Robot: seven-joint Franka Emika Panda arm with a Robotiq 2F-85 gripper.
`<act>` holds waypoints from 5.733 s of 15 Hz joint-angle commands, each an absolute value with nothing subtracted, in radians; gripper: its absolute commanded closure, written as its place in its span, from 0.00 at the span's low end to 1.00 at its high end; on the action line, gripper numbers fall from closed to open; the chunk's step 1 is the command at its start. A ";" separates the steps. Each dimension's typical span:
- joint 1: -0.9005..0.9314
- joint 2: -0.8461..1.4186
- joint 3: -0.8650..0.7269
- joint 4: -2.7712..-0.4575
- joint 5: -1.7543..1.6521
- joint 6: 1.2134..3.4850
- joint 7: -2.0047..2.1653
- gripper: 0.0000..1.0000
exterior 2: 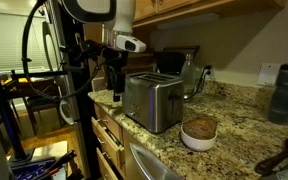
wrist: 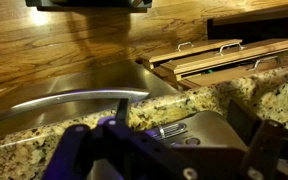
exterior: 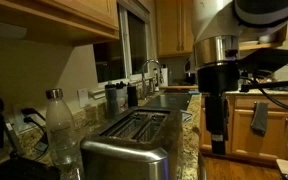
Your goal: Put the slices of bread in the toaster
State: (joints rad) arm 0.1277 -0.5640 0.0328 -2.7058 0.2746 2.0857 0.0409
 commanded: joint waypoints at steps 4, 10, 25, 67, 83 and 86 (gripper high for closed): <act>0.120 -0.564 0.039 -2.704 0.278 2.083 0.038 0.00; 0.117 -0.567 0.045 -2.708 0.276 2.089 0.051 0.00; -0.078 -0.638 0.111 -2.709 0.045 2.195 0.356 0.00; -0.328 -0.236 0.169 -2.519 -0.314 2.686 1.262 0.00; -0.148 0.071 -0.017 -2.283 -0.306 2.660 1.241 0.00; -0.117 0.091 -0.044 -2.261 -0.294 2.653 1.234 0.00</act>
State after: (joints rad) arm -0.1618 0.0760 -0.0022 -2.2856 -0.3193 2.6629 1.2422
